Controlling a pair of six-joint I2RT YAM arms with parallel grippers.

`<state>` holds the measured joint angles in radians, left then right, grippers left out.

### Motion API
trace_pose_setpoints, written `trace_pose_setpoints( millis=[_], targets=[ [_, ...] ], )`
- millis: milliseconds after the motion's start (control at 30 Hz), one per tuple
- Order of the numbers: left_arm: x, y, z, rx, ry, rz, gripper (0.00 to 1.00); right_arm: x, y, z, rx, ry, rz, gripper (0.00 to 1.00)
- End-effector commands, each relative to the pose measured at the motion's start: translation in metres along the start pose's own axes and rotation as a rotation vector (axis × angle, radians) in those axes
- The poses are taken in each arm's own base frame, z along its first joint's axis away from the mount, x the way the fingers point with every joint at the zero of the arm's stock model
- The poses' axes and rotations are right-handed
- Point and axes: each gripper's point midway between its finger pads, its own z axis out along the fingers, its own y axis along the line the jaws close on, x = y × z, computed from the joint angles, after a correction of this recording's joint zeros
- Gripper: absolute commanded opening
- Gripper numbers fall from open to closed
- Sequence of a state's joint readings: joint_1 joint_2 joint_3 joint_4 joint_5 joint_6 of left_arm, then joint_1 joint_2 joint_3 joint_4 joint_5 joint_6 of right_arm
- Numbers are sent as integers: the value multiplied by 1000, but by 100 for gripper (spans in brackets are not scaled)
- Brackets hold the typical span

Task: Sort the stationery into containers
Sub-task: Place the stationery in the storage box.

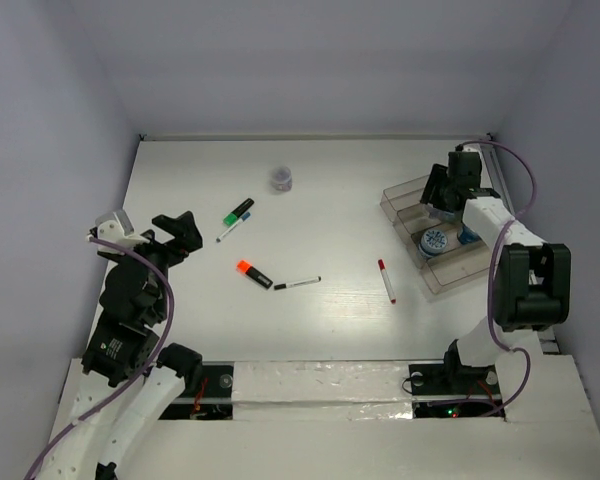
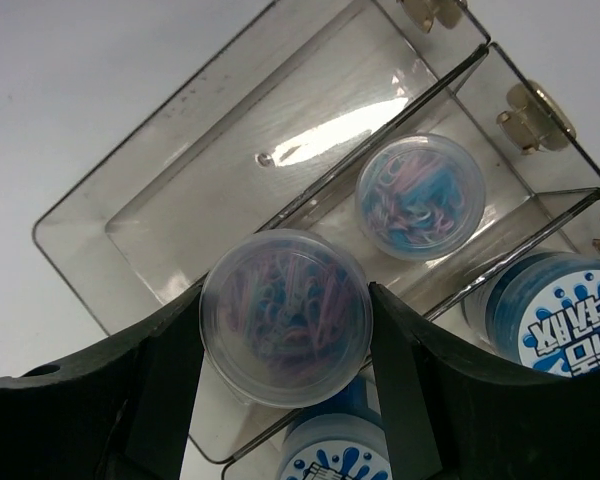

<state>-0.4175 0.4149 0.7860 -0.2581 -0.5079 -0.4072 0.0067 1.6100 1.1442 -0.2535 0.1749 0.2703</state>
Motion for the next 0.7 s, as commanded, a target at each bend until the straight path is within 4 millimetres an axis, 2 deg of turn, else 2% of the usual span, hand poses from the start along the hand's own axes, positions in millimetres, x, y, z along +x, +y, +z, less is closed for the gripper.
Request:
trace_pose_setpoints(
  millis=[0,267,367,400,667],
  targets=[
    [-7,-6,4,17,-28,-6,99,-19,8,5,-34,-47,28,40],
    [-6,-7,5,16,-23,-3,99,-20,1,17,-1,-40,36,40],
    [-5,-7,6,15,-19,3,99,-22,-7,23,36,-49,45,40],
    [-4,-7,6,14,-18,4,99,-24,-15,25,64,-56,53,40],
    [-4,-8,6,19,-17,6,99,-44,-30,19,134,-132,77,41]
  ],
)
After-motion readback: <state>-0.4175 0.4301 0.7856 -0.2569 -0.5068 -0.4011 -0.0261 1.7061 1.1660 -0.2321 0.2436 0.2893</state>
